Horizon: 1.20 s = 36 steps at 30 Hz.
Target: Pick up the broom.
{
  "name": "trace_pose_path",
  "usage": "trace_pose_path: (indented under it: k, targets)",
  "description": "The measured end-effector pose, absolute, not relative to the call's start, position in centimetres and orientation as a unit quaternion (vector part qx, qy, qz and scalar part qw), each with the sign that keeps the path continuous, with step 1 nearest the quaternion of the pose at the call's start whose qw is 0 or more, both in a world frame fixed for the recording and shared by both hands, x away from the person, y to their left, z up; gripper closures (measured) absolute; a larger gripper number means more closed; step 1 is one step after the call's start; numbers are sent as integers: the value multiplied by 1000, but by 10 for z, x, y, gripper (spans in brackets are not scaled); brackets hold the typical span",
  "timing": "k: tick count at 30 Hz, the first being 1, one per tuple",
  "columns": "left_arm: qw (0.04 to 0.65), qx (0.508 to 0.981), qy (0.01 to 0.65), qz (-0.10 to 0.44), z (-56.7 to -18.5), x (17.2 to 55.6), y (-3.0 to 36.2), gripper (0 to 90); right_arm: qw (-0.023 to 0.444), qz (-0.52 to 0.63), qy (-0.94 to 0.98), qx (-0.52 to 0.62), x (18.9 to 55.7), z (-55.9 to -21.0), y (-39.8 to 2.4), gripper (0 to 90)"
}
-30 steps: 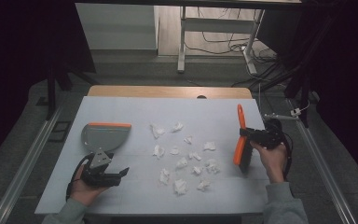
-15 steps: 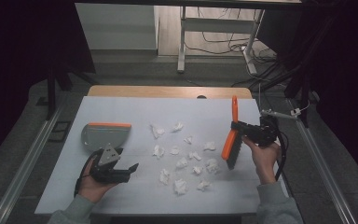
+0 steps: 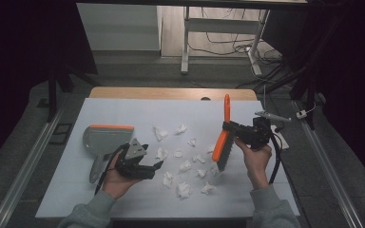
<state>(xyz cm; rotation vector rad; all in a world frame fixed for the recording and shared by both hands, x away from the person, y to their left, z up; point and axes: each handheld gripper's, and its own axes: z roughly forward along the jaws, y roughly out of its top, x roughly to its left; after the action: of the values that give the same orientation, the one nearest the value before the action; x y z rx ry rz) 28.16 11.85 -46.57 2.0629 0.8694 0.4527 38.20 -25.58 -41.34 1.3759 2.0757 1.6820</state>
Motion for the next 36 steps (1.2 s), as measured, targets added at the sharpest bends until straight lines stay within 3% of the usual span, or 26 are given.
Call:
trace_pose_path:
  k: [25, 36]
  targets:
    - [459, 827, 284, 157, -458, 288, 34, 243, 71, 592, 667, 447, 372, -419, -208, 709]
    - [453, 820, 313, 154, -473, 306, 22, 368, 74, 608, 647, 455, 361, -430, -183, 708]
